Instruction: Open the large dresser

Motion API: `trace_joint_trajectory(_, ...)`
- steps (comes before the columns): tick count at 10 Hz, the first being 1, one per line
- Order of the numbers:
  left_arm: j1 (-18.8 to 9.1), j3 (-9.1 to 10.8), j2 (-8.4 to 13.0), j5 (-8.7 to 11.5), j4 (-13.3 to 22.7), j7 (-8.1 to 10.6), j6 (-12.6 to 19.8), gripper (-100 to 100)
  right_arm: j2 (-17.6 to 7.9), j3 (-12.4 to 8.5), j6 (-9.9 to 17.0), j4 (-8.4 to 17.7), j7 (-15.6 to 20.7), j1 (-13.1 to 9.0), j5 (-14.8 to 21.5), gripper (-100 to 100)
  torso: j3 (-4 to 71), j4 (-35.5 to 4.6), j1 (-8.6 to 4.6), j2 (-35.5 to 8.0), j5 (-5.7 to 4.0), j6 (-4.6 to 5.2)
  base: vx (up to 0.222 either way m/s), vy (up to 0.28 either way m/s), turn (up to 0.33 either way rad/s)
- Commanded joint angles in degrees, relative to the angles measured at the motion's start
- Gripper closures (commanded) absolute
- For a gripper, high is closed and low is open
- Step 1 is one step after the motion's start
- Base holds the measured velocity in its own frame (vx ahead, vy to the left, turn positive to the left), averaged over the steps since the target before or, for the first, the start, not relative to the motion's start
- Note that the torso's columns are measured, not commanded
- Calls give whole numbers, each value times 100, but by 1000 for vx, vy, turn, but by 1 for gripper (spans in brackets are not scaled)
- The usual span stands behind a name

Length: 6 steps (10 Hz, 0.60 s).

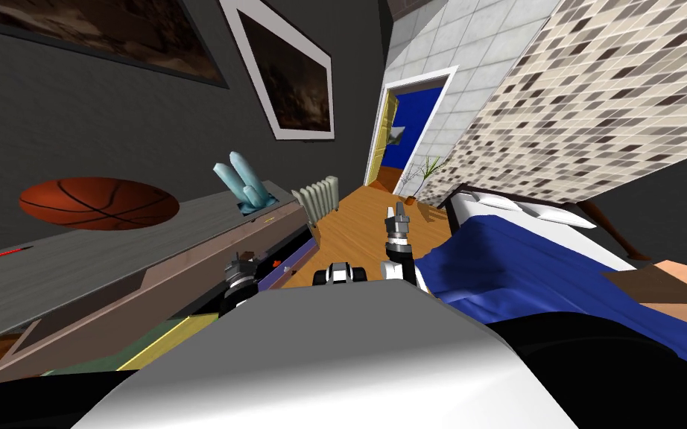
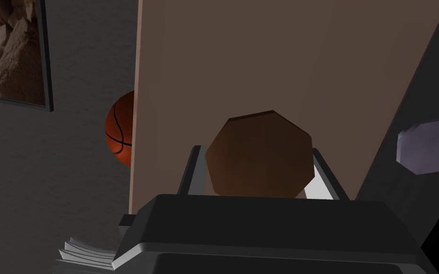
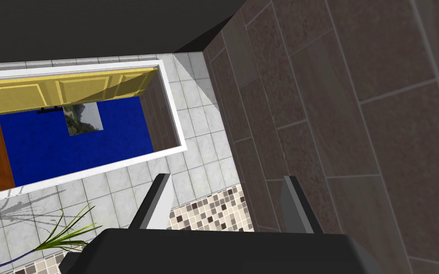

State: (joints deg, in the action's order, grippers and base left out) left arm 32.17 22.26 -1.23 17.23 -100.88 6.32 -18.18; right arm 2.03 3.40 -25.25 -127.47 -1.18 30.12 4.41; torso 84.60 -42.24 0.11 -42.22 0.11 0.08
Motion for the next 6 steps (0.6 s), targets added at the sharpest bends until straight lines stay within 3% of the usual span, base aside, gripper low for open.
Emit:
trace_joint_trajectory(1,91,-51,-32,-3,-64,2,24,100,0,0,0,0,0,-1,0,0,-10,1,-9,-12,2,-3,-150,-152,-3)
trace_joint_trajectory(6,191,-119,-66,-13,-139,-5,8,100,0,0,0,0,0,0,0,0,-7,1,-11,-8,-1,-13,-99,-115,6)
